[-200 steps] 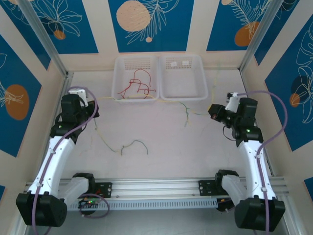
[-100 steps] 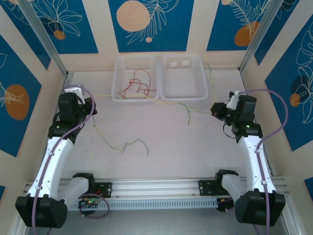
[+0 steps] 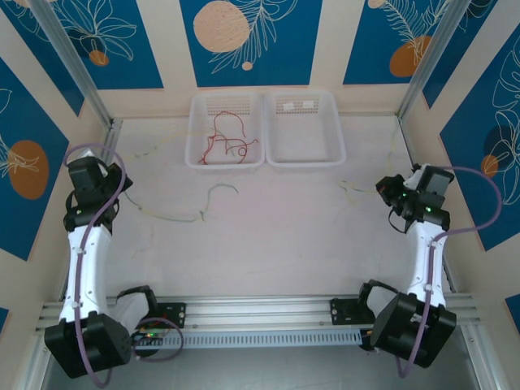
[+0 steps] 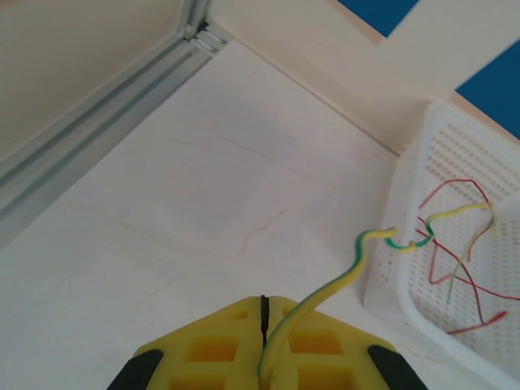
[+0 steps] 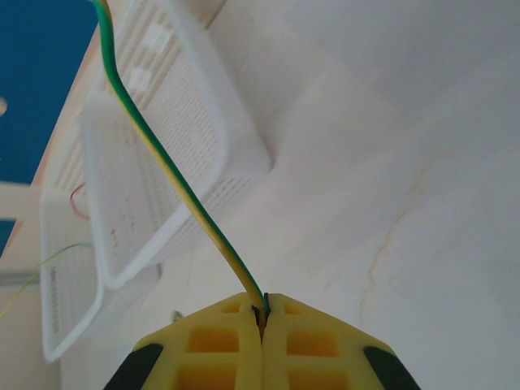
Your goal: Untangle the cables
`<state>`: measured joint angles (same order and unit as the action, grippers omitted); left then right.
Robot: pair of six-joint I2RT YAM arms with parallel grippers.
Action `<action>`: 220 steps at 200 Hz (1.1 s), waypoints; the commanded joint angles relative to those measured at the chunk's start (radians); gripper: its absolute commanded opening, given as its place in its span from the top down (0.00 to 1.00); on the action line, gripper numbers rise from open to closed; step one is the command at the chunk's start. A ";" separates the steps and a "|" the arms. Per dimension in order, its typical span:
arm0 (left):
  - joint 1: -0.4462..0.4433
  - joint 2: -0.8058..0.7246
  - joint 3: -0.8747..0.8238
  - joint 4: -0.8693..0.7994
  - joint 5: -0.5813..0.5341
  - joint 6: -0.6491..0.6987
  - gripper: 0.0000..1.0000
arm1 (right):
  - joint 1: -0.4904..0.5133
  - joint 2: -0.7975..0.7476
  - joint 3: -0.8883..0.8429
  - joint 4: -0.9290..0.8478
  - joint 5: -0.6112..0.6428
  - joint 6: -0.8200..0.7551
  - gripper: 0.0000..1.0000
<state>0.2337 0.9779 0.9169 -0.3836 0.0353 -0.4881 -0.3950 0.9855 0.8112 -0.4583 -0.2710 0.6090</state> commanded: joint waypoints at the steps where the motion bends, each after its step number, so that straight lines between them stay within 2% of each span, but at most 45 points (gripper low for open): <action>1: -0.046 -0.059 0.045 -0.013 0.121 0.053 1.00 | 0.091 -0.082 0.029 0.032 -0.058 -0.055 1.00; 29: -0.090 -0.122 0.095 -0.030 0.279 0.100 1.00 | 0.261 -0.057 0.114 0.030 -0.061 -0.142 1.00; 49: -0.100 -0.157 0.120 0.023 0.383 0.081 1.00 | 0.390 0.006 0.165 0.050 -0.001 -0.176 1.00; 80: -0.104 -0.187 0.167 0.117 0.522 0.028 1.00 | 0.494 0.136 0.258 0.105 0.096 -0.182 1.00; 91: -0.105 -0.209 0.175 0.142 0.538 0.014 1.00 | 0.500 0.193 0.297 0.125 0.103 -0.180 1.00; 115: -0.106 -0.257 0.162 0.204 0.476 0.014 1.00 | 0.506 0.305 0.397 0.113 0.105 -0.179 1.00; 149: -0.107 -0.170 0.221 0.182 0.460 0.028 1.00 | 0.529 0.372 0.434 0.139 0.098 -0.171 1.00; 168: -0.109 -0.172 0.197 0.240 0.467 0.012 1.00 | 0.520 0.402 0.450 0.146 0.131 -0.166 1.00; 192: -0.120 -0.213 0.133 0.286 0.528 0.005 1.00 | 0.473 0.491 0.540 0.137 0.086 -0.160 1.00; 220: -0.145 -0.306 0.048 0.286 0.641 0.011 1.00 | 0.469 0.636 0.706 0.066 0.077 -0.206 1.00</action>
<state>0.1177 0.7563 1.0130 -0.1520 0.5457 -0.4698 0.0811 1.5261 1.3911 -0.3420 -0.1761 0.4442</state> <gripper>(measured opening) 0.058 0.040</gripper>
